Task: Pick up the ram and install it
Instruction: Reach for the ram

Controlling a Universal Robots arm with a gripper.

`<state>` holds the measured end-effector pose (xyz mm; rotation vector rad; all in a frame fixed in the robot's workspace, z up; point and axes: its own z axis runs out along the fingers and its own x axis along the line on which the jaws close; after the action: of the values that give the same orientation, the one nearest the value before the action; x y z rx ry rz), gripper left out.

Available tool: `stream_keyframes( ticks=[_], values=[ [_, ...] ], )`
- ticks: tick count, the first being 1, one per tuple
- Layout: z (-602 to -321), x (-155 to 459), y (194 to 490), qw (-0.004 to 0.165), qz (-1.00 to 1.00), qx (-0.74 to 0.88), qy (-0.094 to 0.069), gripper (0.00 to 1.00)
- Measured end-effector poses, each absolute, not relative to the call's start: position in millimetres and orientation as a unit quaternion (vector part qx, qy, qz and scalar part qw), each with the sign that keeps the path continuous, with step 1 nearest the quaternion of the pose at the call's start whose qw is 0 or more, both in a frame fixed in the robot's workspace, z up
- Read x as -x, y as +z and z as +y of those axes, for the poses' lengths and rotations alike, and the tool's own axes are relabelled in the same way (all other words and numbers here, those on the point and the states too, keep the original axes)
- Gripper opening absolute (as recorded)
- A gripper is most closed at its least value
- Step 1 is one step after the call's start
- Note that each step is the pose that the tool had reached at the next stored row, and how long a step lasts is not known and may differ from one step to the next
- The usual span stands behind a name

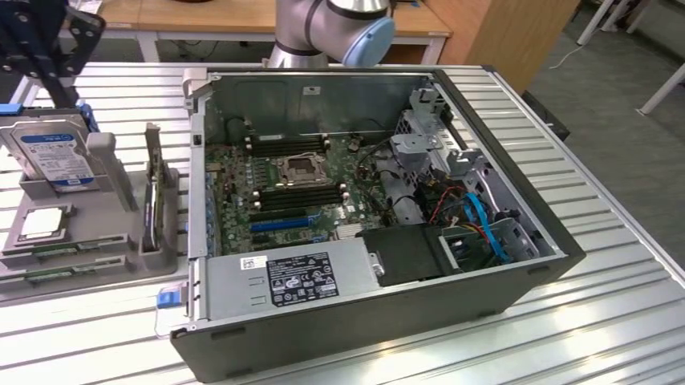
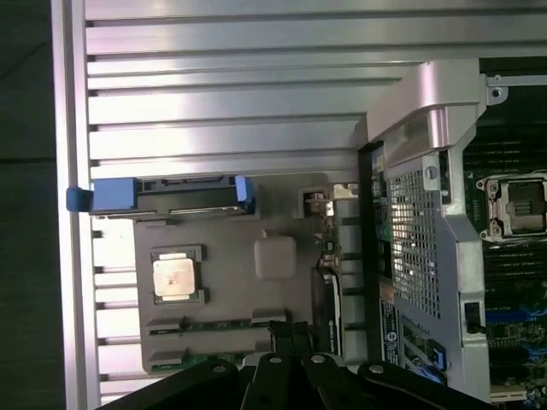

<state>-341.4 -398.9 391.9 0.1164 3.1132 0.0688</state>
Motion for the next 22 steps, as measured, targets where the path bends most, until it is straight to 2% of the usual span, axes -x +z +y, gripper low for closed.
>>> stream_keyframes(
  ticks=[22],
  values=[
    [-398.9,385.4,391.2,0.013,0.999,-0.037,0.022,0.1]
  ],
)
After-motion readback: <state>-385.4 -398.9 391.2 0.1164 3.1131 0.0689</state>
